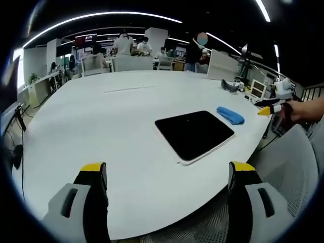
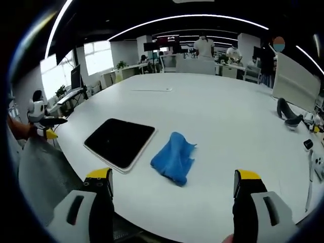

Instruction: Wipe the mirror surface with the cleaning cloth until all visible marks leave the cleaned area.

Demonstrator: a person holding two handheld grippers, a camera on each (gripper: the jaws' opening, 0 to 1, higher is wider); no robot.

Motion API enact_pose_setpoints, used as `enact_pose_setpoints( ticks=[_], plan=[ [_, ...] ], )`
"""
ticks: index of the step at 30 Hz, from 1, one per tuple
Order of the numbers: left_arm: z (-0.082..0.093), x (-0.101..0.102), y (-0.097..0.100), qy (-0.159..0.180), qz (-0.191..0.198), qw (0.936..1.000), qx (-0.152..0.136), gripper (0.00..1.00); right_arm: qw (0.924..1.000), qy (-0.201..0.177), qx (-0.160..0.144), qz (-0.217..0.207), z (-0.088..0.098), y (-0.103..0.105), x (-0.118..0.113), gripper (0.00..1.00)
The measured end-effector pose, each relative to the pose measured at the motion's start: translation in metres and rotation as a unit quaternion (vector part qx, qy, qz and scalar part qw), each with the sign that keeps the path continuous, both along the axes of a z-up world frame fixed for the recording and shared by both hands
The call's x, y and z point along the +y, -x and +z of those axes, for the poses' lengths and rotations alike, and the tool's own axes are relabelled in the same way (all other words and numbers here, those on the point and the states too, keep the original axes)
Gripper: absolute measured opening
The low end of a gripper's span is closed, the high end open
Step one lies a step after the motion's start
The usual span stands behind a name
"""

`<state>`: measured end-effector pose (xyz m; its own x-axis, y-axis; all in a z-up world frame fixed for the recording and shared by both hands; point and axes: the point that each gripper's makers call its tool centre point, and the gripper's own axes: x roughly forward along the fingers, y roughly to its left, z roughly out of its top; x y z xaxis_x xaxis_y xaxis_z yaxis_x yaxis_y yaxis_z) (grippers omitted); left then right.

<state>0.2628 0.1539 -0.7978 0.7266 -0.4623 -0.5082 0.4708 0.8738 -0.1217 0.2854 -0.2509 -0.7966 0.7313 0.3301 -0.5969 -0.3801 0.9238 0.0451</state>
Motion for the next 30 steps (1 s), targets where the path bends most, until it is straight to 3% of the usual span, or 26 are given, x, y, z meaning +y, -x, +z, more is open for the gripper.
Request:
enact_pose_setpoints(
  ticks=[6,11,15,21,25,30],
  plan=[
    [-0.003,0.002,-0.002,-0.003,-0.001,1.0000,0.005,0.99,0.9998,-0.001,0.019,-0.007,0.003,-0.006,0.002,0.98],
    [-0.003,0.001,-0.002,-0.003,-0.003,1.0000,0.005,0.99,0.9995,-0.008,0.029,-0.002,0.019,-0.021,0.013,0.96],
    [-0.004,0.000,-0.001,-0.004,-0.008,0.9999,0.005,0.99,0.9988,0.020,0.043,0.005,0.024,-0.036,0.017,0.94],
    [-0.003,0.000,-0.002,0.000,-0.006,1.0000,0.002,0.99,0.9975,0.030,0.062,0.014,0.033,-0.056,0.022,0.92],
    [-0.003,-0.001,-0.002,0.000,-0.007,1.0000,0.002,0.99,0.9964,0.039,0.073,0.017,0.032,-0.068,0.022,0.89],
    [-0.001,0.000,-0.003,0.003,-0.004,1.0000,0.000,0.99,0.9966,0.020,0.078,0.013,0.026,-0.074,0.027,0.82]
  ],
)
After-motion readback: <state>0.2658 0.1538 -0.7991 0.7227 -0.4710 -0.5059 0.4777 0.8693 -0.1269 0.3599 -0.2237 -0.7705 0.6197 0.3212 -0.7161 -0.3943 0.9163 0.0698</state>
